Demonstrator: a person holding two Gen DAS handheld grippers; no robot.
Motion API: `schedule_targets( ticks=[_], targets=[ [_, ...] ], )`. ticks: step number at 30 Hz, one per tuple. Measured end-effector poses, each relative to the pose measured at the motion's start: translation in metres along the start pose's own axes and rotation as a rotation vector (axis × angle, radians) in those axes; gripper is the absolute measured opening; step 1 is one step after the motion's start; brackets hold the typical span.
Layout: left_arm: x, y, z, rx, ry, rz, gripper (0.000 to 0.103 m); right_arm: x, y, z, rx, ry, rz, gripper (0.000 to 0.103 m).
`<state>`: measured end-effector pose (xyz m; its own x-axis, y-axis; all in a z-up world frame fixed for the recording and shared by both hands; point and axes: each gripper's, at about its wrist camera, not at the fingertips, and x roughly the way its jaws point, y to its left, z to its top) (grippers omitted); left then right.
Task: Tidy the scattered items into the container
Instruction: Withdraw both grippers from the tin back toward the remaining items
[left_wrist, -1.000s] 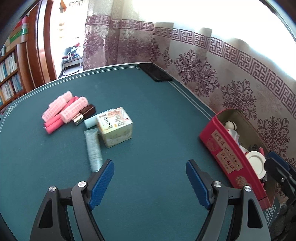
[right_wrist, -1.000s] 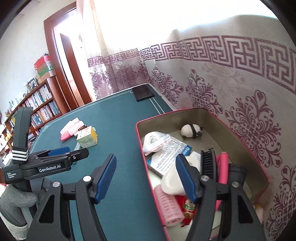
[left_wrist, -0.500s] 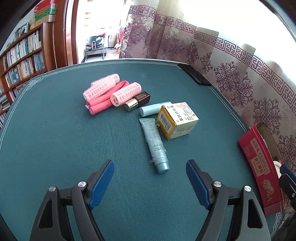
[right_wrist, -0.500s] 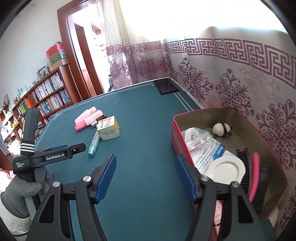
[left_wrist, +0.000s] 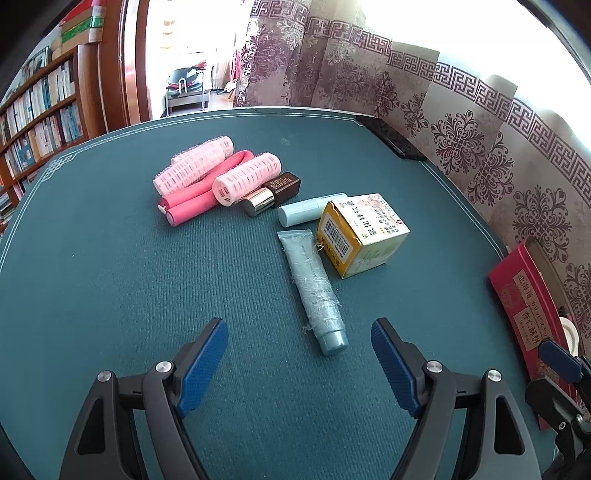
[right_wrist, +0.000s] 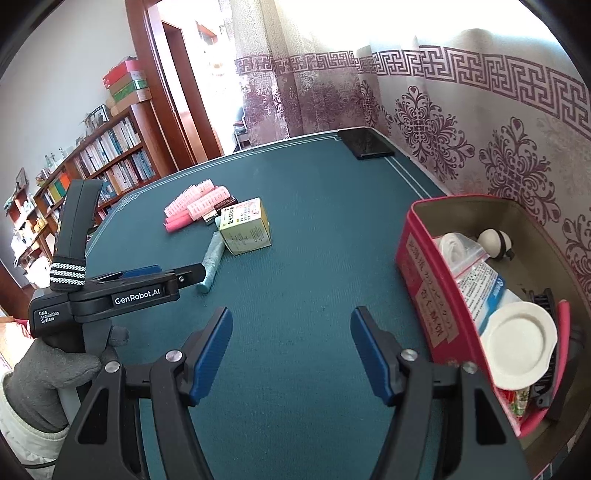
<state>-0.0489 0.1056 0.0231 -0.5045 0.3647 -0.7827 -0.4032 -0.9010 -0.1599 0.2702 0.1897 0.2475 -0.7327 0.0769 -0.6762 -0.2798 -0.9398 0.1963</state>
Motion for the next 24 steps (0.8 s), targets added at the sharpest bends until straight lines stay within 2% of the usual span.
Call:
schedule_targets(
  ticks=[24],
  targets=[
    [0.02, -0.011, 0.01, 0.027, 0.022, 0.013, 0.082, 0.02, 0.0, -0.003, 0.01, 0.051, 0.027, 0.071]
  ],
)
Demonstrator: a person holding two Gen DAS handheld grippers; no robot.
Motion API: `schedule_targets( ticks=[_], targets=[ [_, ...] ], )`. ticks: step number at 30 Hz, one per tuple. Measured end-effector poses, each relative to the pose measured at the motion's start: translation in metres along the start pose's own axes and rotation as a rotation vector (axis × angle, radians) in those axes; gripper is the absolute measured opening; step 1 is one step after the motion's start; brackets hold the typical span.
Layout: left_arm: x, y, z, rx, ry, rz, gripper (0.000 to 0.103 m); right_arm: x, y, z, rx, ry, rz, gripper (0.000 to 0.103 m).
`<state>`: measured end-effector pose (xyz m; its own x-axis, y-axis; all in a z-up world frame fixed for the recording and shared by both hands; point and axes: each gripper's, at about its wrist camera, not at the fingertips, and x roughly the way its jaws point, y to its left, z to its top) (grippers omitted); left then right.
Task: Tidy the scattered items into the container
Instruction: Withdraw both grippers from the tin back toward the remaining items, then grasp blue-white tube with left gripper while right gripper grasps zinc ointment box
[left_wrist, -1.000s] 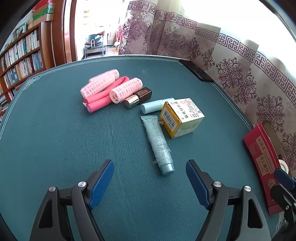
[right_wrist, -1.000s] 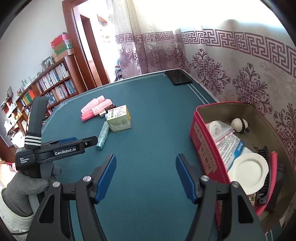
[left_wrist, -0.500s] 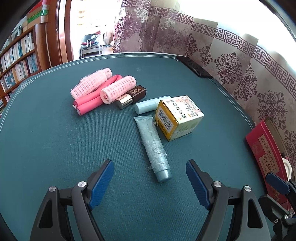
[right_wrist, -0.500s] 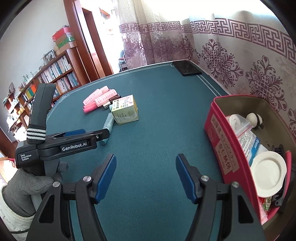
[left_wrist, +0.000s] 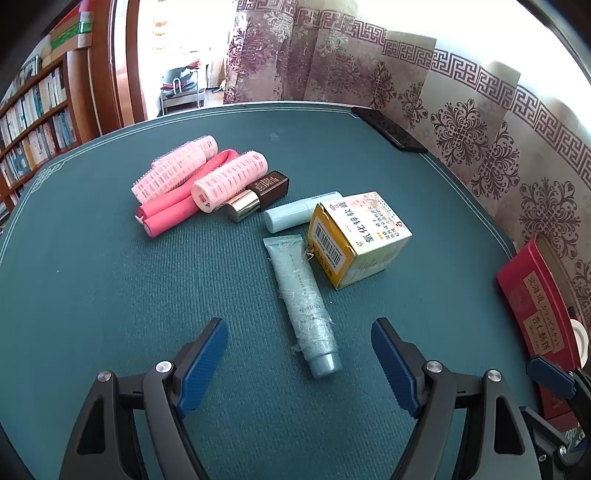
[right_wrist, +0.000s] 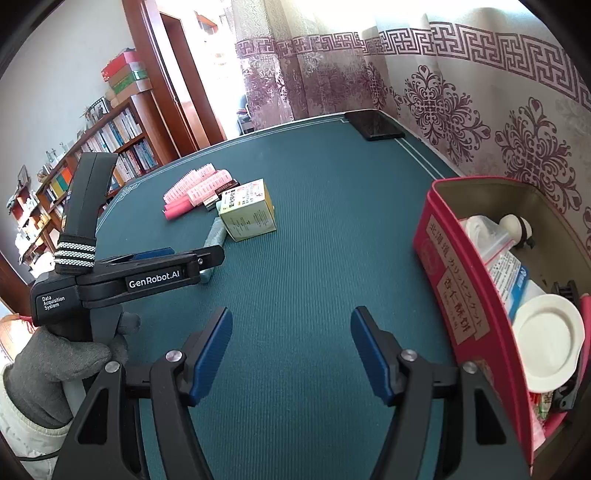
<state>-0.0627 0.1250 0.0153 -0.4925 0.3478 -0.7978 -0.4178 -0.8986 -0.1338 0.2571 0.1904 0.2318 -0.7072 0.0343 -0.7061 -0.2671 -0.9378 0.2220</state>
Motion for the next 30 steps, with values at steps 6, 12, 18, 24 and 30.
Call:
schedule_targets(
  ticks=[6, 12, 18, 24, 30],
  targets=[
    [0.007, 0.0, 0.003, 0.003, 0.003, 0.003, 0.081, 0.002, -0.001, 0.0, 0.003, 0.002, 0.002, 0.071],
    [0.016, -0.002, 0.005, 0.035, -0.014, 0.022, 0.067, 0.007, -0.001, 0.001, 0.001, 0.006, 0.001, 0.071],
    [0.011, 0.02, 0.005, -0.014, -0.037, 0.029, 0.026, 0.018, 0.001, 0.011, -0.005, 0.001, -0.007, 0.071],
    [0.002, 0.038, -0.001, -0.026, -0.052, 0.077, 0.024, 0.032, 0.017, 0.029, -0.028, 0.001, 0.033, 0.071],
    [-0.011, 0.057, -0.006, -0.065, -0.084, 0.107, 0.024, 0.058, 0.033, 0.056, -0.022, 0.014, 0.07, 0.071]
  ],
)
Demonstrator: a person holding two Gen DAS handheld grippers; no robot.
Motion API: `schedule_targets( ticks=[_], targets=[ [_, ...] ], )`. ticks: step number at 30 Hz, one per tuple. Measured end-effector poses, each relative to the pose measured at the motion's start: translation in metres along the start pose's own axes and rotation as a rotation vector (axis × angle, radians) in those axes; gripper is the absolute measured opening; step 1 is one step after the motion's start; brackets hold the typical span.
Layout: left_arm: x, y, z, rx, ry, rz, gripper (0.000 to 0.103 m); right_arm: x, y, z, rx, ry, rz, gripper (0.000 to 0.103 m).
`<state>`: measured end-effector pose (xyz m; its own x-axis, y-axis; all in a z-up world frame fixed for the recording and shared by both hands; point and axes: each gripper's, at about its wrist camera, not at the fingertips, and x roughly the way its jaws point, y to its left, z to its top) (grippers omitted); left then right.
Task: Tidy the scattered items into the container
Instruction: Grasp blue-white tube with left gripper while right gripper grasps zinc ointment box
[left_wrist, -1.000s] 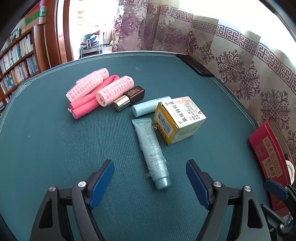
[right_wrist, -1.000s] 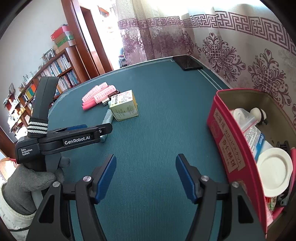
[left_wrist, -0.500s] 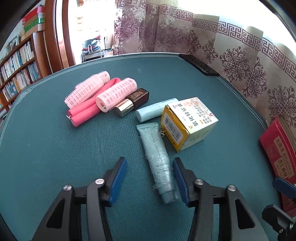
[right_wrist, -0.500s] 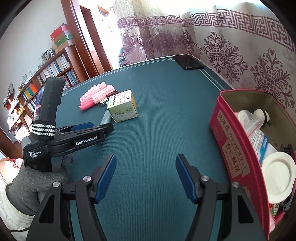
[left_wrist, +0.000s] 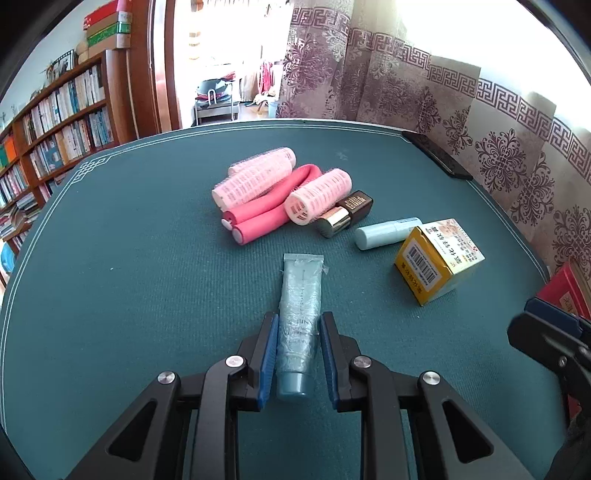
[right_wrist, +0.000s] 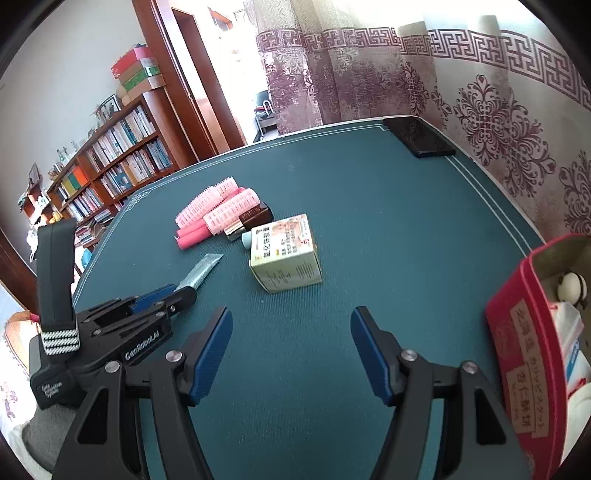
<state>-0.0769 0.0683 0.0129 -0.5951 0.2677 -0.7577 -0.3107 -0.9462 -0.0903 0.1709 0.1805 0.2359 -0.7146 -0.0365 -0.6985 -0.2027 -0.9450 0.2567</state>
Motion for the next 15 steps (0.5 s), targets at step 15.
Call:
schedule_targets(
  ticks=[15],
  targets=[
    [0.007, 0.009, -0.003, -0.036, 0.01, -0.041, 0.024, 0.068, 0.015, 0.036, -0.025, 0.052, -0.051, 0.07]
  ],
)
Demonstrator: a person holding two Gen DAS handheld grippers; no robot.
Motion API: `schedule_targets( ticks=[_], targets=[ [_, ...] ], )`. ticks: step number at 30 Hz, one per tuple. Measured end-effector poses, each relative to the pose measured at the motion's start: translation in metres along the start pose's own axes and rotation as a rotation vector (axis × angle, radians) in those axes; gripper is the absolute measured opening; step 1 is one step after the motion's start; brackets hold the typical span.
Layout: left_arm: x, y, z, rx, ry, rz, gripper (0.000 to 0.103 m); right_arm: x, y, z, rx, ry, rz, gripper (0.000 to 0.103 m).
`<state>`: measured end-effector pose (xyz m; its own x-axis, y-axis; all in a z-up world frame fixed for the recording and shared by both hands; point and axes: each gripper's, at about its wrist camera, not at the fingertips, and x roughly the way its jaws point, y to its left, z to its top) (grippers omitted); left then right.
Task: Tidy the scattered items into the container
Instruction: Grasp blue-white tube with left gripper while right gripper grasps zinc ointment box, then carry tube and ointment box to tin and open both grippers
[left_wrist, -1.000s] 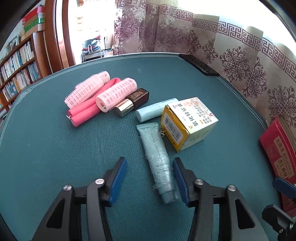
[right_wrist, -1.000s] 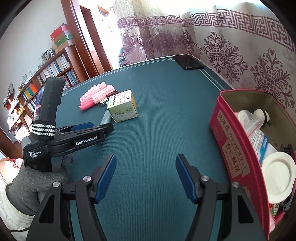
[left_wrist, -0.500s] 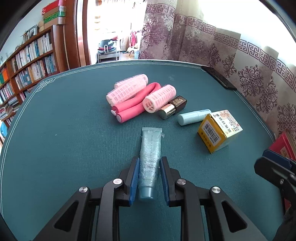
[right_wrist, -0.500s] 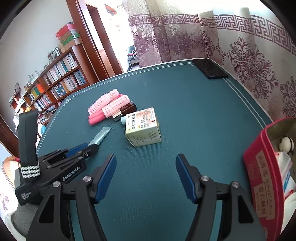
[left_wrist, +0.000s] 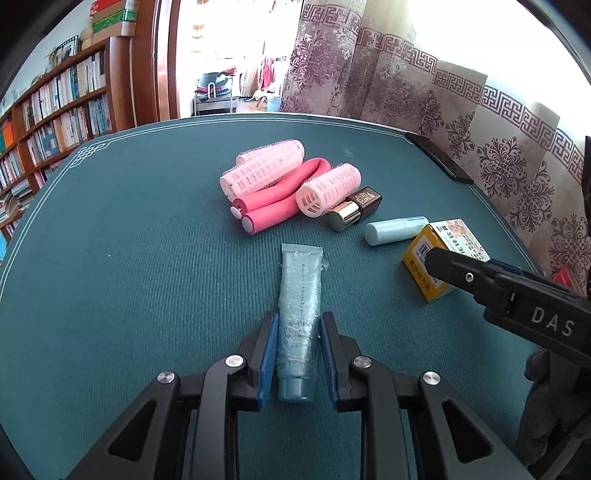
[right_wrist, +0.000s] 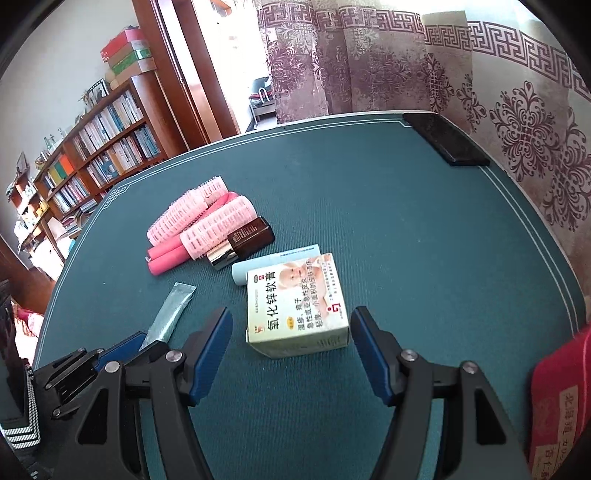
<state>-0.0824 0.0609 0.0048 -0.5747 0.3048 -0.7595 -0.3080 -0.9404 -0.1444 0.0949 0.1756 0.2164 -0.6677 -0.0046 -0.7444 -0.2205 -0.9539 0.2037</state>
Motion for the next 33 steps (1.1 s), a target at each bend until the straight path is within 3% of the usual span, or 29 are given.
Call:
schedule_targets(
  ticks=[5, 25, 33],
  targets=[
    [0.002, -0.001, 0.001, 0.007, -0.008, 0.003, 0.024, 0.008, 0.002, -0.006, -0.028, 0.019, -0.003, 0.058],
    [-0.046, -0.032, -0.004, 0.052, -0.073, -0.015, 0.023, -0.085, -0.024, -0.042, 0.05, -0.107, 0.026, 0.057],
    [-0.07, -0.062, -0.003, 0.097, -0.102, -0.054, 0.023, -0.134, -0.041, -0.056, 0.072, -0.195, 0.004, 0.057]
  ],
)
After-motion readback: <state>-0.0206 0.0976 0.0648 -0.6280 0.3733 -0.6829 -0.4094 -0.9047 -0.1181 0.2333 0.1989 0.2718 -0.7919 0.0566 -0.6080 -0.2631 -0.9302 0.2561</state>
